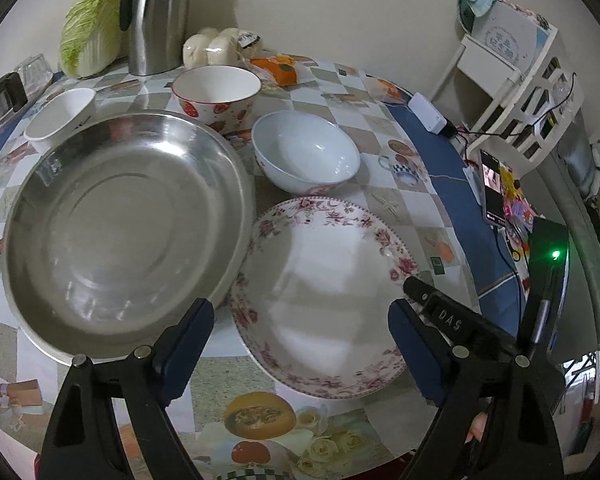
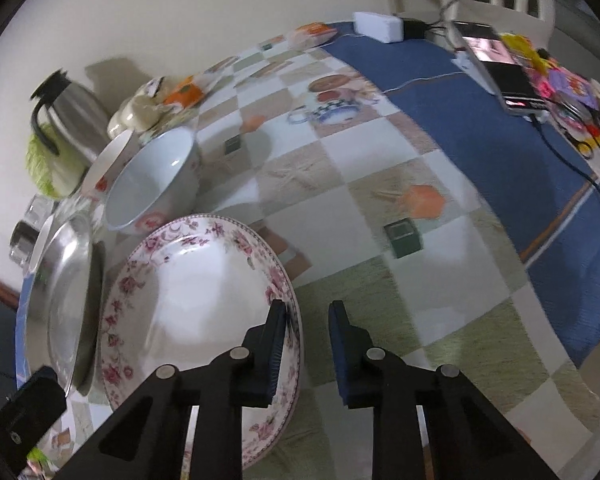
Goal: Organize plates and bowls
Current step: 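Close both grippers on the floral plate rim and lift it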
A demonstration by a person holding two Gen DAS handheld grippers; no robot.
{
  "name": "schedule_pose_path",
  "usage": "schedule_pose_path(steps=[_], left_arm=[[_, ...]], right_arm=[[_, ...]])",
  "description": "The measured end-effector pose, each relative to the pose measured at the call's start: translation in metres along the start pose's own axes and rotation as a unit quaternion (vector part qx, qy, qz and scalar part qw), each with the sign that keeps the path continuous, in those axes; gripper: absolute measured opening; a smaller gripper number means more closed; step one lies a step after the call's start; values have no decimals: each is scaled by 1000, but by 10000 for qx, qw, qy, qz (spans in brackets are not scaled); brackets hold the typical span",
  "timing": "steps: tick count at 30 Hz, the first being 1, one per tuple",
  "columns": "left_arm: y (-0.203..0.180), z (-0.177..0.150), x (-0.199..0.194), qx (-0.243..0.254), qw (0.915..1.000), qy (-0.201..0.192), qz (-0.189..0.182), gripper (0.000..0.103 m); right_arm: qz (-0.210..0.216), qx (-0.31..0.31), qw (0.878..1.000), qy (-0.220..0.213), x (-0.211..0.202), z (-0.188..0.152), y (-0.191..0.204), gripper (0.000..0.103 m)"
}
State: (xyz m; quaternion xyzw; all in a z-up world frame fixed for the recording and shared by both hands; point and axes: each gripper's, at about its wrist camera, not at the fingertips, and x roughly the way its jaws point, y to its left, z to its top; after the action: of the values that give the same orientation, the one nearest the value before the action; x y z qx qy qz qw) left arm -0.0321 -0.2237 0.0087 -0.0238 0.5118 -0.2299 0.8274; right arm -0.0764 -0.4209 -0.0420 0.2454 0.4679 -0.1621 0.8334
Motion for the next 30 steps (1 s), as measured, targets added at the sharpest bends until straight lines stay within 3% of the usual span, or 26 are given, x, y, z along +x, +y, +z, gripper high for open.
schedule_pose_path(steps=[9, 15, 19, 25, 30], left_arm=[[-15, -3, 22, 76, 9984, 412, -371, 71], [-17, -6, 48, 87, 9971, 754, -42, 61], [-13, -8, 61, -22, 9960, 886, -61, 57], [-8, -9, 77, -150, 9954, 947, 45, 43], [-8, -8, 79, -100, 9969, 761, 141, 40]], right_arm=[[-47, 445, 9989, -162, -4, 4, -33, 23], [172, 507, 9984, -164, -2, 5, -40, 23], [294, 483, 9983, -118, 4, 5, -41, 23], [447, 473, 9978, -133, 8, 4, -42, 24], [490, 450, 9977, -151, 9, 4, -42, 24]])
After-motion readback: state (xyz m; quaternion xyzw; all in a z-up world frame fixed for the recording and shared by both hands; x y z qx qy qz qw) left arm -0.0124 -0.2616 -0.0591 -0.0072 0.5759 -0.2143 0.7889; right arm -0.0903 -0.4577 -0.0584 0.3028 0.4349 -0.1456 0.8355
